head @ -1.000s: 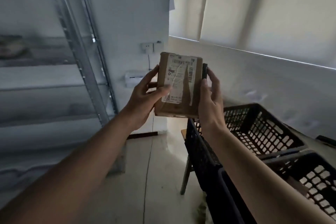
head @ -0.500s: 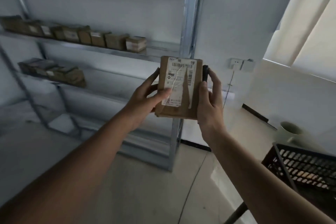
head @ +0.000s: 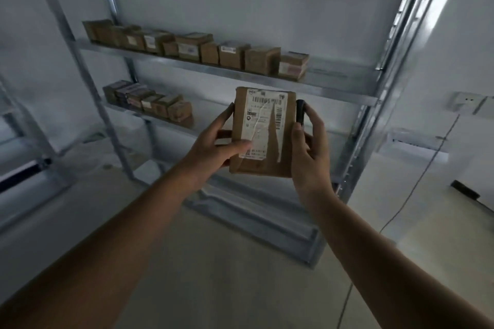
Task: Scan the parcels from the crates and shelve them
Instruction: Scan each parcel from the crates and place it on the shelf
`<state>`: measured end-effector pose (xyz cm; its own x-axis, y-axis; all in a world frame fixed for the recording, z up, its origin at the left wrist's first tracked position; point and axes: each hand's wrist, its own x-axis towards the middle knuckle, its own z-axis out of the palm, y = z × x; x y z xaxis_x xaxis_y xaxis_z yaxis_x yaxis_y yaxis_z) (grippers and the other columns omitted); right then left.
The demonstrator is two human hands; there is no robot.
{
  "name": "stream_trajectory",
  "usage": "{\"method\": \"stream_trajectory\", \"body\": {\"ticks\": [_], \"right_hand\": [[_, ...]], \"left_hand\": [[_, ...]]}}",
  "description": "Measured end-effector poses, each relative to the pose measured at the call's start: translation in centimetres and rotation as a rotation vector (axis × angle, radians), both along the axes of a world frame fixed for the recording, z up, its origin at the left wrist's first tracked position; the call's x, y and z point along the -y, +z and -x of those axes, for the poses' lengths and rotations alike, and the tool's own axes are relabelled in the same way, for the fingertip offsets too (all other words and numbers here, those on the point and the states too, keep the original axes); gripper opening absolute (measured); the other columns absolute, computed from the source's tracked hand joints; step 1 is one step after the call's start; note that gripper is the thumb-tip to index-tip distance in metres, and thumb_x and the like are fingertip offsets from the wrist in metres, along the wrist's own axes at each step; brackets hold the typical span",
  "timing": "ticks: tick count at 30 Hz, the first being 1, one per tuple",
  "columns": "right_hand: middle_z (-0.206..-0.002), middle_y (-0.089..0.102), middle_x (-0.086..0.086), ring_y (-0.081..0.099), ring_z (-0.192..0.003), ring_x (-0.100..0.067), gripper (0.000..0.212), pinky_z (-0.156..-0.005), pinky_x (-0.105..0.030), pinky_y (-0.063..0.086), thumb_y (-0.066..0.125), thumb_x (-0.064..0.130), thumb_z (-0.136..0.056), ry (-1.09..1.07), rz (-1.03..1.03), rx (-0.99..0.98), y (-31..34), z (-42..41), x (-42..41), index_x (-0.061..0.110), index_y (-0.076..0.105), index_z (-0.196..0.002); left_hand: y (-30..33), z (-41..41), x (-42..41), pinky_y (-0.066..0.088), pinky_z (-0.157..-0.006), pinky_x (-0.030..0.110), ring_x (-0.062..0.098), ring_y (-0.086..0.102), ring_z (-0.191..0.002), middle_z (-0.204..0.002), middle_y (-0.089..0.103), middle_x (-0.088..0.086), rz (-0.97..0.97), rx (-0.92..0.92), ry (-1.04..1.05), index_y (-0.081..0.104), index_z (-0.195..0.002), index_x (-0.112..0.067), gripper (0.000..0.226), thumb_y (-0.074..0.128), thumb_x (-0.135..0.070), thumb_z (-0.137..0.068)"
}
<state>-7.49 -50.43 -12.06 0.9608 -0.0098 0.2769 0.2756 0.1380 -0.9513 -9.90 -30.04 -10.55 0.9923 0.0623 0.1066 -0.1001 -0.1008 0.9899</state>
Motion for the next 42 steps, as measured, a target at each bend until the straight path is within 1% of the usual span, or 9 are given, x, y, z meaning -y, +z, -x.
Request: {"method": "stream_trajectory", "body": {"ticks": [6,10,14,18,22,27,33,37,42], "right_hand": [[-0.124,0.069,-0.005,0.074,-0.107,-0.029,0.043,-0.087,-0.059,0.064,0.053,0.047,-0.109,0.028,0.031,-0.058,-2.0,-5.0,-7.7,0.062,0.042,-0.148],[-0.123,0.071,-0.002,0.074,-0.106,-0.027,0.044,-0.088,-0.062,0.062,0.053,0.048,-0.109,0.022,0.067,-0.051,-4.0,-10.0,-11.9,0.058,0.042,-0.15],[-0.12,0.072,-0.002,0.075,-0.101,-0.023,0.043,-0.087,-0.06,0.063,0.051,0.046,-0.111,0.052,0.078,-0.065,-6.0,-16.0,-15.8,0.057,0.041,-0.151],[-0.126,0.07,-0.004,0.075,-0.102,-0.021,0.044,-0.086,-0.052,0.066,0.049,0.044,-0.112,0.113,0.085,-0.098,-7.3,-21.8,-19.3,0.054,0.038,-0.154],[-0.13,0.068,0.001,0.074,-0.105,-0.017,0.044,-0.085,-0.047,0.066,0.049,0.045,-0.111,0.129,0.108,-0.11,-8.0,-26.9,-22.7,0.055,0.039,-0.153],[-0.121,0.062,0.017,0.07,-0.096,0.008,0.043,-0.068,-0.016,0.059,0.047,0.035,-0.113,0.103,0.137,-0.11,-9.0,-31.8,-26.9,0.042,0.043,-0.155],[-0.12,0.062,0.017,0.074,-0.099,-0.005,0.041,-0.075,-0.032,0.065,0.047,0.037,-0.113,0.047,0.156,-0.155,-10.5,-36.5,-33.8,0.044,0.044,-0.153],[-0.138,0.056,0.009,0.073,-0.108,-0.018,0.047,-0.079,-0.043,0.067,0.047,0.046,-0.11,-0.03,0.195,-0.22,-12.1,-39.2,-39.0,0.047,0.039,-0.157],[-0.137,0.058,0.014,0.072,-0.114,-0.02,0.046,-0.081,-0.049,0.067,0.049,0.053,-0.108,-0.162,0.209,-0.261,-13.6,-41.6,-44.7,0.051,0.042,-0.153]], "left_hand": [[-1.7,-3.8,-7.8,0.063,-0.094,0.045,0.015,0.074,-0.111,-0.12,0.076,-0.004,-0.034,0.004,0.071,0.043,-0.154,-0.05,0.083,0.084,-0.02,-0.088],[-3.0,-7.8,-11.4,0.063,-0.094,0.041,0.005,0.073,-0.108,-0.116,0.077,-0.009,-0.066,-0.008,0.104,0.043,-0.157,-0.045,0.085,0.084,-0.019,-0.087],[-4.3,-12.8,-14.9,0.063,-0.093,0.037,0.006,0.074,-0.106,-0.111,0.078,-0.011,-0.074,-0.034,0.139,0.044,-0.155,-0.045,0.083,0.084,-0.017,-0.087],[-5.2,-18.1,-18.2,0.064,-0.091,0.039,0.009,0.074,-0.106,-0.121,0.073,-0.001,-0.075,-0.072,0.165,0.043,-0.158,-0.041,0.085,0.084,-0.016,-0.088],[-6.2,-22.7,-21.3,0.064,-0.091,0.04,0.013,0.074,-0.11,-0.122,0.073,-0.001,-0.061,-0.095,0.195,0.047,-0.153,-0.046,0.08,0.084,-0.018,-0.088],[-8.0,-27.8,-25.7,0.063,-0.093,0.047,0.018,0.072,-0.114,-0.122,0.073,0.0,-0.059,-0.136,0.208,0.049,-0.151,-0.047,0.079,0.085,-0.02,-0.087],[-10.3,-33.7,-33.0,0.062,-0.095,0.048,0.019,0.07,-0.119,-0.13,0.07,-0.005,-0.039,-0.177,0.169,0.051,-0.149,-0.049,0.079,0.088,-0.027,-0.082],[-11.6,-37.8,-38.5,0.063,-0.092,0.046,0.021,0.067,-0.123,-0.136,0.066,-0.008,-0.031,-0.18,0.078,0.051,-0.15,-0.042,0.077,0.086,-0.022,-0.085],[-13.6,-42.7,-44.2,0.058,-0.103,0.049,0.015,0.066,-0.126,-0.133,0.067,-0.016,-0.075,-0.17,-0.021,0.053,-0.144,-0.053,0.071,0.086,-0.026,-0.087]]}}
